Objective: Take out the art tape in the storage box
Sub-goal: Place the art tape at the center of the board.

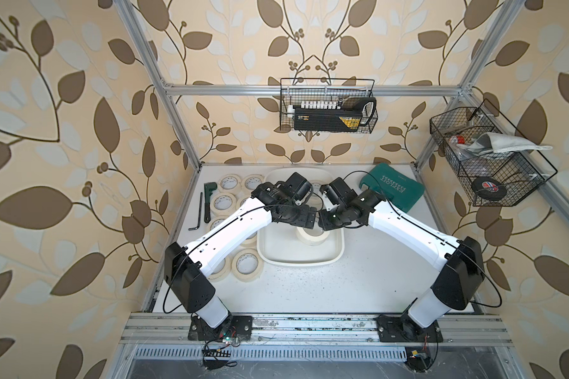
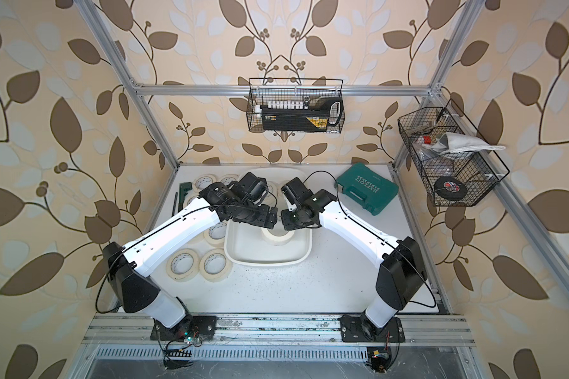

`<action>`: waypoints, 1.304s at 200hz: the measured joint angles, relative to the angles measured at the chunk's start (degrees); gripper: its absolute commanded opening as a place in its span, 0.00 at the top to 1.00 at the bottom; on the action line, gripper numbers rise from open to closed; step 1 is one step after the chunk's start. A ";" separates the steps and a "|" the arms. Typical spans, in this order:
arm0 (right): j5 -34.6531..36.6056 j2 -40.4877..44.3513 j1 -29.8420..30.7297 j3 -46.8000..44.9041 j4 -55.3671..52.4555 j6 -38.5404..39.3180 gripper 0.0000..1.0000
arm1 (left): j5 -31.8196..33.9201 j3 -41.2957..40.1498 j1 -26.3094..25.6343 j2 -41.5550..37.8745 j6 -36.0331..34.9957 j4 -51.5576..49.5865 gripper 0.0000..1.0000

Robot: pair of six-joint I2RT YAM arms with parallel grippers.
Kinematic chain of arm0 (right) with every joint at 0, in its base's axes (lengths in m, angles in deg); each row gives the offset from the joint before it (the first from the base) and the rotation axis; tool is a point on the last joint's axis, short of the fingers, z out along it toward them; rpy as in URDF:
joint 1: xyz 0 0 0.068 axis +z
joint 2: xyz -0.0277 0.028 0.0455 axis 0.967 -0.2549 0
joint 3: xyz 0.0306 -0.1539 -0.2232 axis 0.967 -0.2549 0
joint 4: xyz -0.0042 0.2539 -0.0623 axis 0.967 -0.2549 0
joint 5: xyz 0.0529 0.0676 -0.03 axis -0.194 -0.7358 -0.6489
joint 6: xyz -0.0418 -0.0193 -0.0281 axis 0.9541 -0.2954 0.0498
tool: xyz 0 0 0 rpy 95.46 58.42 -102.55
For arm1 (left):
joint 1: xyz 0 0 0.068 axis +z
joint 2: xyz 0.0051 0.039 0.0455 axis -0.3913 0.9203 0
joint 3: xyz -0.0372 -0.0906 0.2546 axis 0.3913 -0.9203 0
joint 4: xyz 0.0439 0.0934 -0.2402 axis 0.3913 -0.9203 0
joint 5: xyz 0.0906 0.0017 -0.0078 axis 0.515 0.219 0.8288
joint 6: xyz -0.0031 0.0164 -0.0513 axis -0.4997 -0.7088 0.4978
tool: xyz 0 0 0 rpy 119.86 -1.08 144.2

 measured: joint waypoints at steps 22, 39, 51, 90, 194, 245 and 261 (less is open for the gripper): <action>0.66 0.96 -1.75 0.07 -1.05 0.70 1.00 | 0.02 -1.25 0.57 -2.45 0.20 1.64 0.01; 1.03 2.51 -4.74 0.07 -1.86 1.36 1.00 | -0.02 -2.14 1.38 -3.50 0.55 2.93 0.01; 1.25 3.93 -7.45 0.07 -2.19 1.88 1.00 | -0.02 -2.99 2.10 -3.85 0.98 3.65 0.01; 1.66 9.38 -18.01 -0.79 -2.29 3.54 1.00 | 0.02 -6.43 3.80 -3.96 2.29 5.22 0.01; 4.26 9.16 -43.34 -11.50 2.91 4.35 1.00 | -0.76 -7.06 4.15 -3.67 4.26 4.63 0.01; 4.76 -0.63 -45.51 -11.89 7.78 4.28 1.00 | -0.94 -7.06 4.15 -3.67 4.24 4.35 0.01; 4.35 -3.06 -45.48 -11.89 9.27 4.26 1.00 | -0.92 -7.06 4.15 -3.65 4.24 4.20 0.01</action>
